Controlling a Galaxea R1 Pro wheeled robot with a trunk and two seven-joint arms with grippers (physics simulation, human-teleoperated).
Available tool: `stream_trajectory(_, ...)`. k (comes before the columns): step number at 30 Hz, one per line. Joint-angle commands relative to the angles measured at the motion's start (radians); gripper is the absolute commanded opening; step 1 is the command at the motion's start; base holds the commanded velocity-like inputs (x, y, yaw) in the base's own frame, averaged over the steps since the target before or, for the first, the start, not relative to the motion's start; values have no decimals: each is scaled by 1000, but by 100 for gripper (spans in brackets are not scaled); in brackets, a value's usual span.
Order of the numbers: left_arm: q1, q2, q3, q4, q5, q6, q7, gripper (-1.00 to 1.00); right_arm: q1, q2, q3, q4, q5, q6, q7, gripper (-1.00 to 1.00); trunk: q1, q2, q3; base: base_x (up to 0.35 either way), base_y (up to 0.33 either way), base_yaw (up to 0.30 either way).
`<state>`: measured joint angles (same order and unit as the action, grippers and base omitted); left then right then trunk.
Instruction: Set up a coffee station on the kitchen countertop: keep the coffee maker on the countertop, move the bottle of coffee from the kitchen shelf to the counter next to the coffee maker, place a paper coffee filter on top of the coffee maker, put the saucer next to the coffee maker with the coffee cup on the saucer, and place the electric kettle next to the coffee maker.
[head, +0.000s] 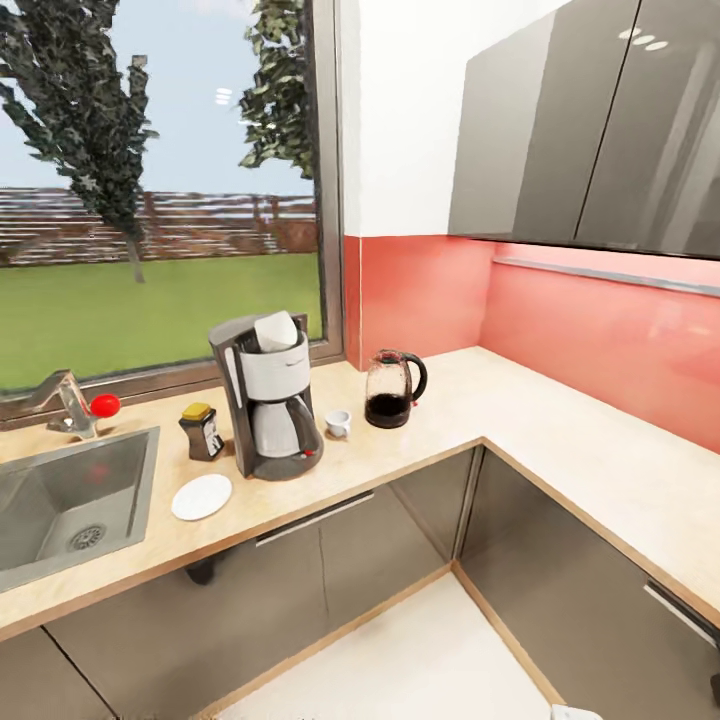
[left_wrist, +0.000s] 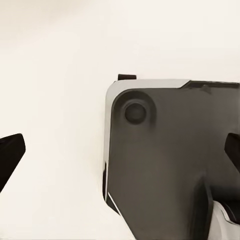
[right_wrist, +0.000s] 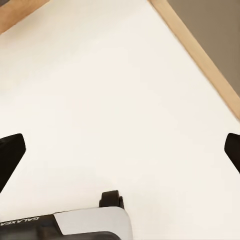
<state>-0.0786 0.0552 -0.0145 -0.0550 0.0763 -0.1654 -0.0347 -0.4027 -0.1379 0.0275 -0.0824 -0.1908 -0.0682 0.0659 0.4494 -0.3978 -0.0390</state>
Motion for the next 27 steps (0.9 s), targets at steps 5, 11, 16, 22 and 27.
stream_trajectory(5,-1,1,-2,2,8,-3,-4,100,-1,0,3,1,-10,-4,5,100,1,-2,-2,0,0,275)
stream_trajectory(11,-1,0,-2,2,8,-3,-4,100,-1,0,3,1,-10,-4,5,100,1,-2,-2,0,0,275)
stream_trajectory(16,-1,1,-2,3,8,-3,-4,100,-1,-2,3,1,-10,-4,5,100,1,-2,-2,0,0,195)
stream_trajectory(22,-1,0,-2,2,8,-3,-4,100,-1,-11,4,17,-8,-5,6,100,1,-2,-2,0,0,27)
stream_trajectory(27,-1,0,-2,2,8,-3,-4,100,-1,-14,5,26,-6,-5,6,100,1,-2,-2,0,0,2)
